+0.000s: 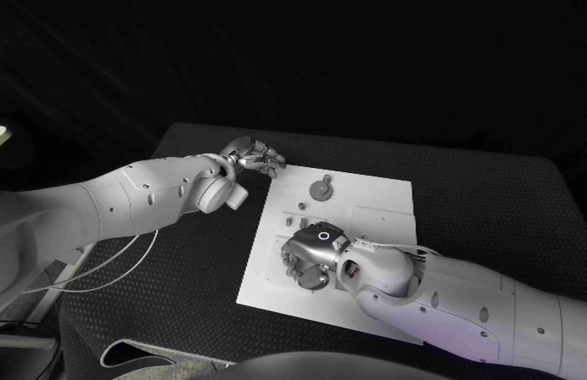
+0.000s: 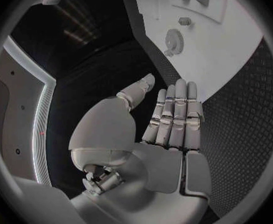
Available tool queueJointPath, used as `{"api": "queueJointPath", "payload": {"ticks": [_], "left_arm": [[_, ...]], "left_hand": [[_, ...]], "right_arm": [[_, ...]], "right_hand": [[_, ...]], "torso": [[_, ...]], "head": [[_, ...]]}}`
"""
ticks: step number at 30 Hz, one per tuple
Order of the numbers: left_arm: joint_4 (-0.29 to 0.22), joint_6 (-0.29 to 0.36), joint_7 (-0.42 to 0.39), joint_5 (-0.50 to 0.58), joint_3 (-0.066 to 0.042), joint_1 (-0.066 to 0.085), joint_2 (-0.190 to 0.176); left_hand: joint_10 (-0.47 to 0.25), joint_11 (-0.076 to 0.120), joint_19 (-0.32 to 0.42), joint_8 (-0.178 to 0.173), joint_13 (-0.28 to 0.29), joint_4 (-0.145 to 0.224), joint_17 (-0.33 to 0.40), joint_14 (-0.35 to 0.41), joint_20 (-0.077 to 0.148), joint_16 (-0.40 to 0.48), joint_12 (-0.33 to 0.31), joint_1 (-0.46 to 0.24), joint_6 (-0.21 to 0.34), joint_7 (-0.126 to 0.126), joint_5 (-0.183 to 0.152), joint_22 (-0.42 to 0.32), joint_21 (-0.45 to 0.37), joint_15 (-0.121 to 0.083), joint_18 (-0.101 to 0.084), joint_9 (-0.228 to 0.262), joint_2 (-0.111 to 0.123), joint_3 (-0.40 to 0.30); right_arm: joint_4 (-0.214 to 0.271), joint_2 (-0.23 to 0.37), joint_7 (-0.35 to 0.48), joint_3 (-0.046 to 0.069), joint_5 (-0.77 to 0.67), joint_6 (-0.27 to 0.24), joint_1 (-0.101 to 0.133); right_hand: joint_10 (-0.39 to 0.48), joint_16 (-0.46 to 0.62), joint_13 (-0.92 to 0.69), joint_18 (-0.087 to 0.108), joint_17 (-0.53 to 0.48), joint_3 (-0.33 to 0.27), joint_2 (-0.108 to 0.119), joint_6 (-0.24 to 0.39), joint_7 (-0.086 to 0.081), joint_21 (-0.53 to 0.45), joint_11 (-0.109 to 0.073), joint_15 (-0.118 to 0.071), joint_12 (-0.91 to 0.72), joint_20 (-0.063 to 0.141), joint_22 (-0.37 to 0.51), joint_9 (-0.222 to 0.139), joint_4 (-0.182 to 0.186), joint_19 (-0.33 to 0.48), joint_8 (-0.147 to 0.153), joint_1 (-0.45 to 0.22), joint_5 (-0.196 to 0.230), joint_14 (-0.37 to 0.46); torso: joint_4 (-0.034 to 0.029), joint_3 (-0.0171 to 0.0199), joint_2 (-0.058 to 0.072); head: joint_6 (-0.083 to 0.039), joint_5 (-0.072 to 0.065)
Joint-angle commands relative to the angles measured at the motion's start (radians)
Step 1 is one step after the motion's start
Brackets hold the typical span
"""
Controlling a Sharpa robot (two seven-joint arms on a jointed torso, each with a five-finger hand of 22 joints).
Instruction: Assemble the parts on the task board
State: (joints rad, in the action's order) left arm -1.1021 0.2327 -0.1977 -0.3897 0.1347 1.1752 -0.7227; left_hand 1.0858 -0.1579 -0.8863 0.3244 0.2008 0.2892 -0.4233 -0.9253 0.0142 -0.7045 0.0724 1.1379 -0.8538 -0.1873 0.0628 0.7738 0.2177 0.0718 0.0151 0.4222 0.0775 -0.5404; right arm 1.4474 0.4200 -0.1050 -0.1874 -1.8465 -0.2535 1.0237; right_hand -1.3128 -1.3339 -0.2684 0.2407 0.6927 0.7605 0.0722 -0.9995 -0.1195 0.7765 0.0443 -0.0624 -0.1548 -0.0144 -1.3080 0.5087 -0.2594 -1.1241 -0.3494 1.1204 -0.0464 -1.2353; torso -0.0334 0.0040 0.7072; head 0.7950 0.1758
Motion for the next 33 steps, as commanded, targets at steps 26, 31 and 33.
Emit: {"api": "queueJointPath", "payload": {"ticks": [26, 31, 33], "left_arm": [[-0.003, -0.012, -0.008, 0.005, -0.001, 0.003, 0.001], [-0.001, -0.012, -0.008, 0.005, -0.001, 0.003, 0.0], [-0.001, -0.012, -0.008, 0.005, -0.001, 0.003, -0.002]], "left_hand": [[-0.008, 0.0, -0.004, 0.001, -0.001, 0.0, -0.003, -0.001, 0.005, 0.006, -0.001, 0.005, 0.007, 0.003, -0.003, -0.001, -0.007, 0.009, -0.013, -0.001, -0.006, 0.008], [-0.008, 0.0, -0.004, 0.001, -0.001, 0.0, -0.003, -0.001, 0.005, 0.006, -0.001, 0.006, 0.007, 0.003, -0.003, -0.001, -0.007, 0.009, -0.013, -0.001, -0.006, 0.008], [-0.008, 0.0, -0.004, 0.001, -0.001, 0.0, -0.004, -0.002, 0.005, 0.006, -0.001, 0.006, 0.007, 0.003, -0.003, -0.001, -0.007, 0.009, -0.013, -0.001, -0.006, 0.008]], "right_arm": [[-0.003, 0.003, 0.023, -0.004, 0.058, -0.058, -0.002], [0.018, 0.027, 0.03, -0.004, 0.071, -0.097, -0.002], [0.031, 0.04, 0.033, -0.002, 0.077, -0.115, -0.002]], "right_hand": [[0.145, -0.007, 0.024, 0.021, 0.007, -0.108, 0.114, 0.137, -0.059, -0.002, 0.061, 0.055, 0.085, -0.003, -0.017, -0.017, -0.026, 0.017, 0.068, -0.033, -0.003, 0.02], [0.143, -0.009, 0.023, 0.021, 0.007, -0.113, 0.112, 0.136, -0.058, -0.002, 0.06, 0.054, 0.083, -0.002, -0.017, -0.016, -0.027, 0.014, 0.066, -0.028, -0.003, 0.018], [0.143, -0.01, 0.022, 0.021, 0.008, -0.115, 0.113, 0.136, -0.058, -0.001, 0.059, 0.053, 0.082, -0.002, -0.017, -0.016, -0.027, 0.013, 0.066, -0.026, -0.003, 0.017]], "torso": [[0.001, 0.0011, 0.0], [0.0019, 0.0015, 0.0], [0.0028, 0.0013, 0.0]], "head": [[0.001, 0.0], [-0.003, -0.003], [-0.005, -0.004]]}}
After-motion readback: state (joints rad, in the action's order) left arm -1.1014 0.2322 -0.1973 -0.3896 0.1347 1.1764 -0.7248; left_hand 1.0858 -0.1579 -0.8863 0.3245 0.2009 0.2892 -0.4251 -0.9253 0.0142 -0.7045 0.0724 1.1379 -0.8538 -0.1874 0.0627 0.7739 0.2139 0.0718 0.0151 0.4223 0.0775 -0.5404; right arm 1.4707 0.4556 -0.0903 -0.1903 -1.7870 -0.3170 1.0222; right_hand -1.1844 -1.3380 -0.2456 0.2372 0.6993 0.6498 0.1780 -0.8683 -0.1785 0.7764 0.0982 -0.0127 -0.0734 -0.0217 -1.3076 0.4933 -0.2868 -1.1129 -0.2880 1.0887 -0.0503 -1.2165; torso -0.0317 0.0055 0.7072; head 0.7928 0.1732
